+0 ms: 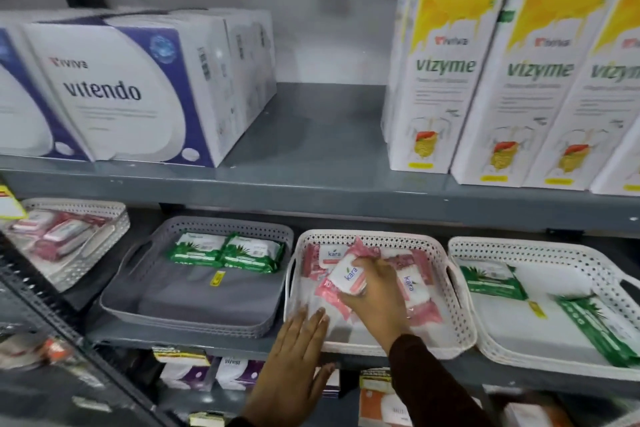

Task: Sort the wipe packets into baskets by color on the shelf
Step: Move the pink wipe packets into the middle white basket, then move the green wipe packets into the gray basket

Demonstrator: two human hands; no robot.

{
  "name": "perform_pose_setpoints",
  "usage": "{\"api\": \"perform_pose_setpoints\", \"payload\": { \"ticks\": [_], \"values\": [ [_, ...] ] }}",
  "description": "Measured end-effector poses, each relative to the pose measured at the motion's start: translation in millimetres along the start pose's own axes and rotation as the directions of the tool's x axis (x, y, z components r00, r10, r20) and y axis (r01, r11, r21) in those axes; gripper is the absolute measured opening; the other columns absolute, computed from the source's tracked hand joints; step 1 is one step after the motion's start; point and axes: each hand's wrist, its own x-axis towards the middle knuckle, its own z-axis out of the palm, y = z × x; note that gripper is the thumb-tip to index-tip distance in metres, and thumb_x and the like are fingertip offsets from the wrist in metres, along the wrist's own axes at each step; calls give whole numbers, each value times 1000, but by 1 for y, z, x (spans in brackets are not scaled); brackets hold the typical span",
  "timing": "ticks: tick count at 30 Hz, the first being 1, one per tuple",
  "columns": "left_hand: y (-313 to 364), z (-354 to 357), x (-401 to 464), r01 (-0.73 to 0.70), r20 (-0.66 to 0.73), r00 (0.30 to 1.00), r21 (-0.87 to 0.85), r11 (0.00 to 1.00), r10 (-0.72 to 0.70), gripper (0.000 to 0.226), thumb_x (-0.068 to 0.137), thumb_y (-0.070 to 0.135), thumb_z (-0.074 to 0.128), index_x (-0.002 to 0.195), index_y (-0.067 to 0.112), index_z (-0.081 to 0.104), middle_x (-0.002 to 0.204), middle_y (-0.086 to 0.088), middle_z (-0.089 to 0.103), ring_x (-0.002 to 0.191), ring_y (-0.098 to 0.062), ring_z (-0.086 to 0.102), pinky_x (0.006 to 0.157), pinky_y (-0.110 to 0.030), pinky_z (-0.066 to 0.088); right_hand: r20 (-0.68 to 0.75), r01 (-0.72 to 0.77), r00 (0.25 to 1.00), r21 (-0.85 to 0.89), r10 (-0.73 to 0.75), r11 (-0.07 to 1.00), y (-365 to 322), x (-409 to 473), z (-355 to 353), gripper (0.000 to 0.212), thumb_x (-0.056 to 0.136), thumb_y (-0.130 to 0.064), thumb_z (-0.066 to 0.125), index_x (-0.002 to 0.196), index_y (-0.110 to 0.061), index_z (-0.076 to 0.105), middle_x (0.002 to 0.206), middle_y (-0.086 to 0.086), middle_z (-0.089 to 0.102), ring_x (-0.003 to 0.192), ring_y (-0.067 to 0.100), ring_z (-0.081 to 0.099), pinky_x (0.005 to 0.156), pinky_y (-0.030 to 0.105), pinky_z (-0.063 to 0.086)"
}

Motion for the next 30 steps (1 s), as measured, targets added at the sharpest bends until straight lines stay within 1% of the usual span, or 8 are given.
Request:
{"api": "perform_pose_setpoints", "payload": {
  "ticks": [4,8,13,15,18,22,27,30],
  "values": [
    [-3,-3,-10,-3,-10,1000,64,998,4,67,92,50,48,143,8,44,151,-6,39,138,-29,37,107,-41,26,50,33,998,-214,-23,976,-8,3,28,59,88,-51,65,140,-27,48,134,6,52,124,24,46,99,35,46],
    [3,-6,-10,39,-71,997,4,999,-39,61,92,46,46,138,6,51,143,-8,50,131,-30,47,104,-47,41,60,65,997,-204,-54,977,-13,8,33,47,95,-41,60,137,-23,52,133,5,58,120,22,53,98,32,47],
    [28,-1,-3,-95,-82,992,26,995,97,60,90,46,49,134,6,55,144,-6,49,132,-29,45,107,-42,33,158,-22,987,112,4,993,-1,4,9,37,95,-34,62,131,-23,60,119,-3,68,106,15,64,95,30,52],
    [46,2,5,-150,-82,985,37,988,152,61,90,46,48,134,5,55,143,-7,50,131,-29,46,105,-40,31,58,-48,998,230,36,972,14,-3,-11,32,95,-34,62,126,-27,63,114,-10,68,99,8,65,89,24,54],
    [76,6,21,-207,-46,977,46,977,209,62,90,49,46,134,6,56,142,-7,51,130,-26,48,103,-38,32,-233,-29,970,199,76,980,48,-13,-51,19,94,-23,62,111,-26,70,105,-12,70,84,5,66,73,14,50],
    [123,17,46,-235,28,972,41,971,234,66,86,54,51,133,8,57,141,-6,53,128,-23,50,109,-36,21,-353,-168,918,75,183,983,106,-17,-111,27,90,-3,60,112,-12,71,113,7,73,100,25,67,86,34,54],
    [177,23,76,-249,116,963,29,968,244,69,90,57,40,135,7,55,143,-7,50,131,-23,47,110,-36,14,-203,-333,933,-166,298,928,152,1,-146,51,80,3,59,128,-13,63,131,16,61,120,36,56,96,45,50],
    [205,26,92,-224,160,963,19,974,218,69,94,59,31,135,9,55,142,-6,52,132,-21,46,108,-36,17,-62,-334,941,-320,332,887,160,23,-152,66,82,-3,57,144,-22,45,154,10,36,141,32,35,107,49,40]
  ]
}}
